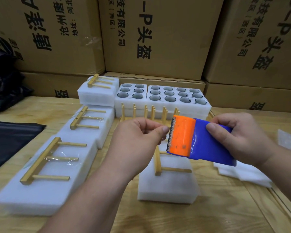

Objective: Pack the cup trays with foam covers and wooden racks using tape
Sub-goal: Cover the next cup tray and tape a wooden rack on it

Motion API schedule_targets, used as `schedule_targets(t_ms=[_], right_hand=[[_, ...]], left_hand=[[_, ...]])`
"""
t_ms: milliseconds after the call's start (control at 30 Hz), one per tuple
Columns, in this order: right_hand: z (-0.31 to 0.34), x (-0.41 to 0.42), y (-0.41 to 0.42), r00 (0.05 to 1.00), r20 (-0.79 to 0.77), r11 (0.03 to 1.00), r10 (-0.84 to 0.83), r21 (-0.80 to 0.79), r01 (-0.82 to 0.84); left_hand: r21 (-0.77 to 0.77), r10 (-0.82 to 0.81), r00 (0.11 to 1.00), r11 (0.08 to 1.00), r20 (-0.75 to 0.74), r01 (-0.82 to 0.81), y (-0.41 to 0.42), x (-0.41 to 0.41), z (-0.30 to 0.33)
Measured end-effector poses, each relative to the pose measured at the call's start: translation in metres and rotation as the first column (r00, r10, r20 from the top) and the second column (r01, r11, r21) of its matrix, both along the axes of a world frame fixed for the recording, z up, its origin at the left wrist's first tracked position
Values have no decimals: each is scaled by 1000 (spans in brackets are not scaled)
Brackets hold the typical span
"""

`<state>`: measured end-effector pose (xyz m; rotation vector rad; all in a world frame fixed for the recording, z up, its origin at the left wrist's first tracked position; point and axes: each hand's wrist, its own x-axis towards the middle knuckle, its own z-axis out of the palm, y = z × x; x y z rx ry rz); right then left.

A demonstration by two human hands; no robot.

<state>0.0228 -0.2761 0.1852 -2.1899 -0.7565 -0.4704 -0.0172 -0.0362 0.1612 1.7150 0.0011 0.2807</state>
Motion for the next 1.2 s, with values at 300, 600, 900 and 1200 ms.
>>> schedule_targets(t_ms=[300, 600, 900, 1200], right_hand=[[6, 1, -2, 1000, 0, 998, -11, -55, 11], [3, 0, -9, 998, -47, 998, -38, -42, 36], [-3, -1, -13, 978, -175, 986, -115, -142, 90], [3, -30, 2, 977, -203, 972, -67, -235, 18]], left_hand=[[12, 10, 1000, 1000, 1, -10, 3, -2, 5], [-24, 80, 997, 997, 2, -80, 24, -2, 6], [12, 115, 991, 993, 75, -116, 22, -2, 16], [126, 137, 954, 976, 266, -176, 25, 3, 53]])
